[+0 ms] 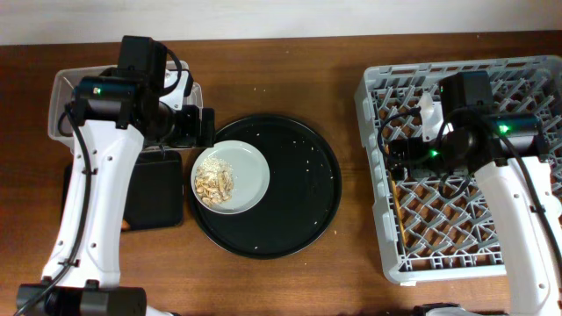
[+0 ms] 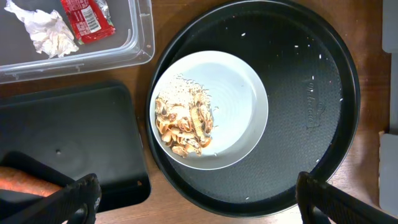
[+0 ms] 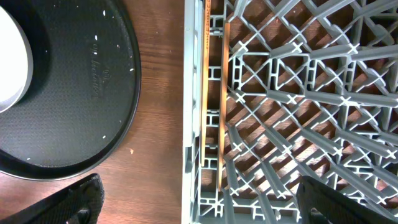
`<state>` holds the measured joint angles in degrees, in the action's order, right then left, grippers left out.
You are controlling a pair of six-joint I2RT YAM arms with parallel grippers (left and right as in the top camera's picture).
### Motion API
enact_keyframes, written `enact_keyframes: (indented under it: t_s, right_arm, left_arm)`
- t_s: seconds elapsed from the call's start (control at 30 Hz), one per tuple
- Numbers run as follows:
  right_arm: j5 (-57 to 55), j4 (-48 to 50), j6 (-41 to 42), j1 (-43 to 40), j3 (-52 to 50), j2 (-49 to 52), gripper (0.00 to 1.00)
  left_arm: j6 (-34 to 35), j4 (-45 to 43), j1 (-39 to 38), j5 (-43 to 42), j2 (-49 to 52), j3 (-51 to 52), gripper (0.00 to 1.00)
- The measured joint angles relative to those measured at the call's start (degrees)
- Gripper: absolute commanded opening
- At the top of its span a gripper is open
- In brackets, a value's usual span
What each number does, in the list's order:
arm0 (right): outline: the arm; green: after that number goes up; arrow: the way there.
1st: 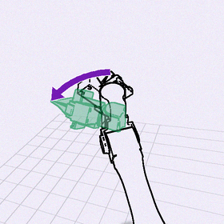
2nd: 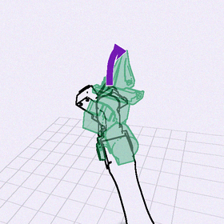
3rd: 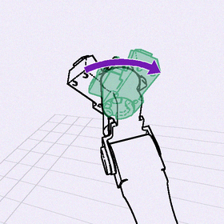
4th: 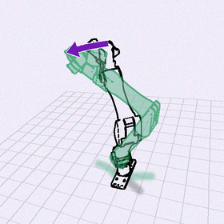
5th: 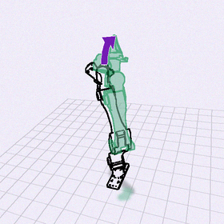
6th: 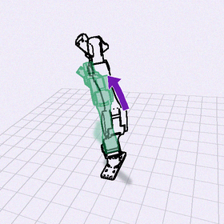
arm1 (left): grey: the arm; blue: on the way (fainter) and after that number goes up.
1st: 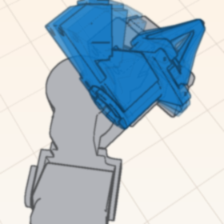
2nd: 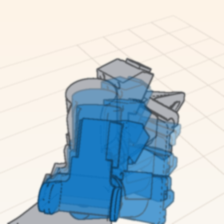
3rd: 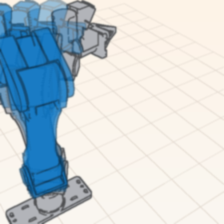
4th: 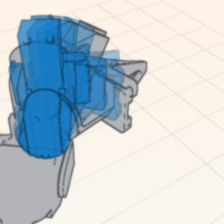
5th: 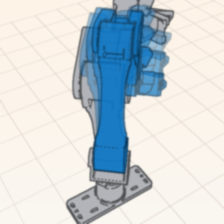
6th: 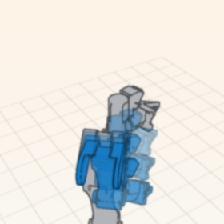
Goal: Sort waste into correct bins and load items into the dishwasher rack
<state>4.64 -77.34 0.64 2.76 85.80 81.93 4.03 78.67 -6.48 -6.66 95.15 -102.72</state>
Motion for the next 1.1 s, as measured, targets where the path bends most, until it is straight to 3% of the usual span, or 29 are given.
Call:
enact_keyframes:
  t_s: [0.63, 0.93, 1.1]
  right_arm:
    - [0.0, 0.0, 0.0, 0.0, 0.0, 0.0, 0.98]
    - [-0.5, -2.1, 0.0, 0.0, 0.0, 0.0, 0.98]
    - [-1.4, -2.4, 0.0, 0.0, 0.0, 0.0, 0.98]
  left_arm:
    - [0.0, -0.3, 0.0, 0.0, 0.0, 0.0, 0.99]
    - [1.4, -7.8, -0.3, -0.5, 0.0, 0.0, 0.99]
    - [4.4, -8.3, -10.6, 3.3, 5.2, 0.0, 0.99]
